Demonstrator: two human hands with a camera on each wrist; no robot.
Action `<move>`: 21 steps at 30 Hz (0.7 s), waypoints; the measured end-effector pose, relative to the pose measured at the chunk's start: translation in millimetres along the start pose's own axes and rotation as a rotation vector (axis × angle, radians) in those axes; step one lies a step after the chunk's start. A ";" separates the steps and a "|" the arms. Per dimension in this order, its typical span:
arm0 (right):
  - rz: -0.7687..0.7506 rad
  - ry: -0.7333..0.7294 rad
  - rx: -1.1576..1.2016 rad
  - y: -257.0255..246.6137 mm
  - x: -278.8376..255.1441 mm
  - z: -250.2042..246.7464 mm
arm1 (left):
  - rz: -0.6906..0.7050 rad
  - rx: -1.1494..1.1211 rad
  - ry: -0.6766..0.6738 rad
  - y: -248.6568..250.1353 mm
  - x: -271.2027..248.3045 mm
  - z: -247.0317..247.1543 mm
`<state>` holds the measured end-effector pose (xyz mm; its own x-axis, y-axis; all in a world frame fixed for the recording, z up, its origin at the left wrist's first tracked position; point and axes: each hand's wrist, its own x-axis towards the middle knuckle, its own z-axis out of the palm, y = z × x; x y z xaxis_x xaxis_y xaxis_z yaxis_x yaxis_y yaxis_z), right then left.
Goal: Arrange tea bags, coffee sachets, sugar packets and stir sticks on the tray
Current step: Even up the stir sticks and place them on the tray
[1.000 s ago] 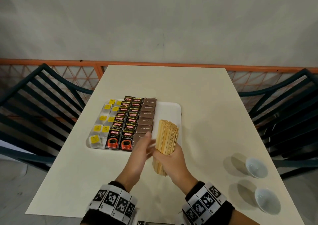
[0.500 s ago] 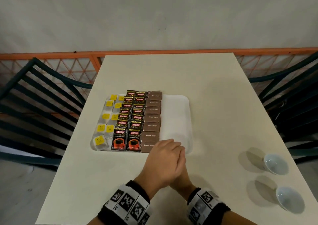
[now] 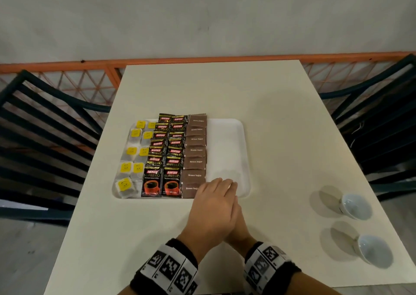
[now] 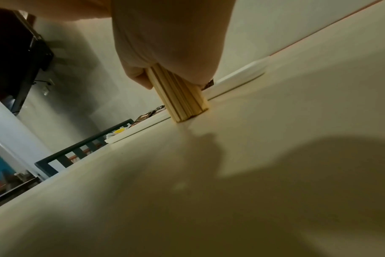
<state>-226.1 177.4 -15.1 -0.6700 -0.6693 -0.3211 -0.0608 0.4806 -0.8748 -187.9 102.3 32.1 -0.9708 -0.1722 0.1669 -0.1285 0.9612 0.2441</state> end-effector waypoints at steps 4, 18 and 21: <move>0.019 0.010 -0.234 -2.6 4.8 2.2 | 0.027 -0.036 -0.033 -2.8 0.3 1.0; 0.177 0.051 0.370 -17.9 42.3 -23.2 | -0.683 -1.094 -0.288 -56.2 26.8 -14.3; 0.246 0.001 0.473 -24.3 56.5 -34.1 | -0.787 -1.197 -0.457 -59.2 35.9 -2.9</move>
<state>-287.7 147.2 0.3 -0.6228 -0.5686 -0.5374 0.4384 0.3152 -0.8417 -214.5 38.6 26.4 -0.7408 -0.2495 -0.6237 -0.6152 -0.1208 0.7791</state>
